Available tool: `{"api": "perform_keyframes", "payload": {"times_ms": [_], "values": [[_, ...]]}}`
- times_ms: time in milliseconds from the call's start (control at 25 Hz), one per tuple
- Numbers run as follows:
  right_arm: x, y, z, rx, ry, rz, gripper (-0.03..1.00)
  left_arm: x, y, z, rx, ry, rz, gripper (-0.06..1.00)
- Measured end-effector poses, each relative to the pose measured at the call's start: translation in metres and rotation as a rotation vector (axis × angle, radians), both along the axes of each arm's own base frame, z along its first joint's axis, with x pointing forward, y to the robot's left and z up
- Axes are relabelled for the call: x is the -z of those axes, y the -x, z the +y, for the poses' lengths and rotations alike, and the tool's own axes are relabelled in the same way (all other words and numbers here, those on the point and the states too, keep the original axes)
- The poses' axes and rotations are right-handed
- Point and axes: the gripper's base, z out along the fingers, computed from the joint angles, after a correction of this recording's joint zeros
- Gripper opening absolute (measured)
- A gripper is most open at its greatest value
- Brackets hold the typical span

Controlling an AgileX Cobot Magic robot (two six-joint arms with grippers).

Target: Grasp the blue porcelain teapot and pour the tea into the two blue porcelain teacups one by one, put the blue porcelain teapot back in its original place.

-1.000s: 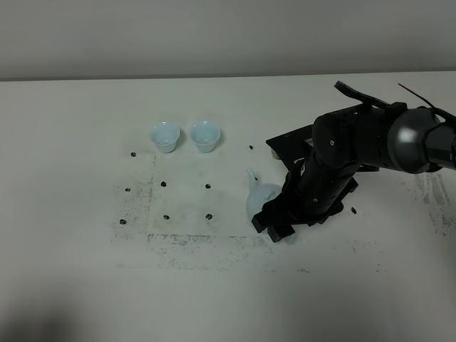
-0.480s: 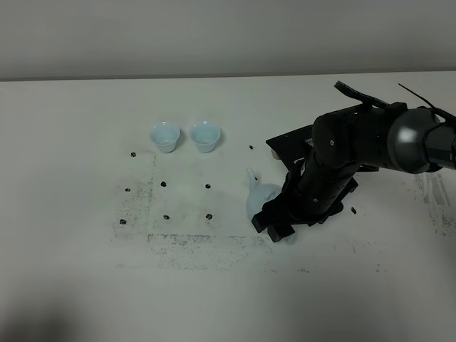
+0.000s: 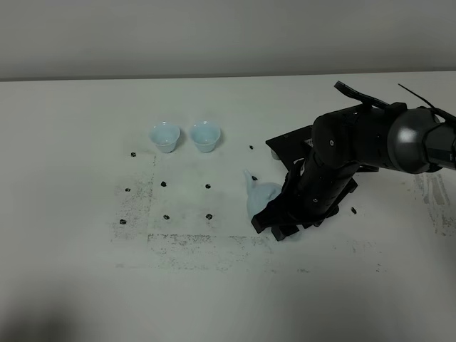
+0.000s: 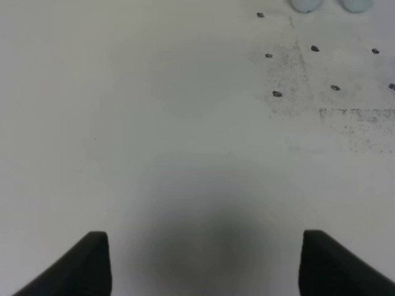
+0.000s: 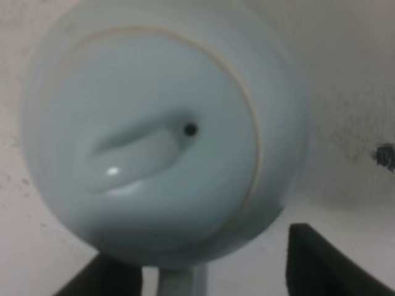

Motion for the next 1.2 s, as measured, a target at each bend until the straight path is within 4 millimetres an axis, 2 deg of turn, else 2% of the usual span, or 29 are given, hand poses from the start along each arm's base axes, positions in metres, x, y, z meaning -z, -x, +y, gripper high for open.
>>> {"api": "perform_keyframes", "payload": {"times_ms": [600,1200], "values": [[0.0007,0.0003,0.0007,0.007,-0.007,0.007,0.04,0.0,0.0,0.0,0.0,0.0,0.0,0.61],[0.0004,-0.0012,0.0027,-0.036,0.016,-0.024,0.04,0.0,0.0,0.0,0.0,0.0,0.0,0.61]]}}
